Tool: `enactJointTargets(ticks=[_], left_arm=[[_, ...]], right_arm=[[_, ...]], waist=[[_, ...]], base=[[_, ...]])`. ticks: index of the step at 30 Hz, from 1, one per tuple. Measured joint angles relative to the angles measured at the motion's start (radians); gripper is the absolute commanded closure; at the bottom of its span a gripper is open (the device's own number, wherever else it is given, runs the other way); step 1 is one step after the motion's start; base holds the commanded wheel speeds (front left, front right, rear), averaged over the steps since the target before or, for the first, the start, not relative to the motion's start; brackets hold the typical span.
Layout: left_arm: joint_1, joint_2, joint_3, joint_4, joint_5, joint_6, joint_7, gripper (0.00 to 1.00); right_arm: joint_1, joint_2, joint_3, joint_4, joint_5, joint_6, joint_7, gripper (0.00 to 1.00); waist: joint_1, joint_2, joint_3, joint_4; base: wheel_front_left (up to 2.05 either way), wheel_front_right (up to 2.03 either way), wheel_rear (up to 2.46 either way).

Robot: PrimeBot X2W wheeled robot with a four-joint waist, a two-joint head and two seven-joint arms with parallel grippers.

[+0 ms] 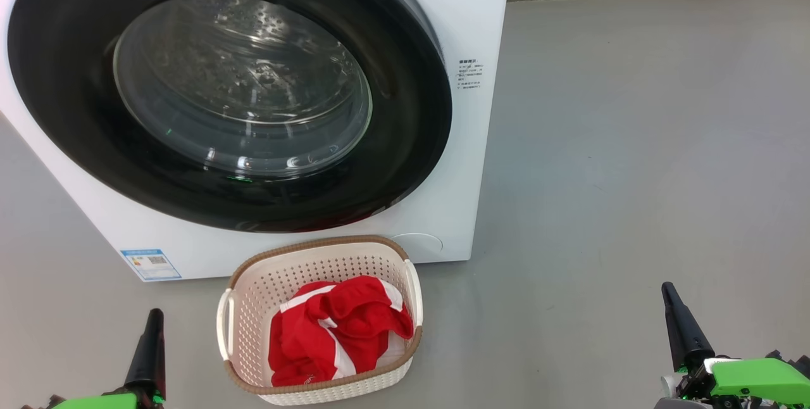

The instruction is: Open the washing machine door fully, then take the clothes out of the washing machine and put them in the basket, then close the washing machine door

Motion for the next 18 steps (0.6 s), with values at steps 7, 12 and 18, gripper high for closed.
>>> enactJointTargets(ticks=[7, 12, 18], left_arm=[[0.000, 0.000, 0.000, 0.000, 0.000, 0.000, 0.000, 1.00], [0.000, 0.000, 0.000, 0.000, 0.000, 0.000, 0.000, 1.00], [0.000, 0.000, 0.000, 0.000, 0.000, 0.000, 0.000, 1.00]], right_arm=[[0.000, 0.000, 0.000, 0.000, 0.000, 0.000, 0.000, 1.00], [0.000, 0.000, 0.000, 0.000, 0.000, 0.000, 0.000, 1.00], [0.000, 0.000, 0.000, 0.000, 0.000, 0.000, 0.000, 1.00]], waist=[[0.0000, 0.0000, 0.000, 0.000], [0.0000, 0.0000, 0.000, 0.000], [0.0000, 0.0000, 0.000, 0.000]], base=[[0.00, 0.00, 0.00], [0.00, 0.00, 0.00], [0.00, 0.00, 0.00]])
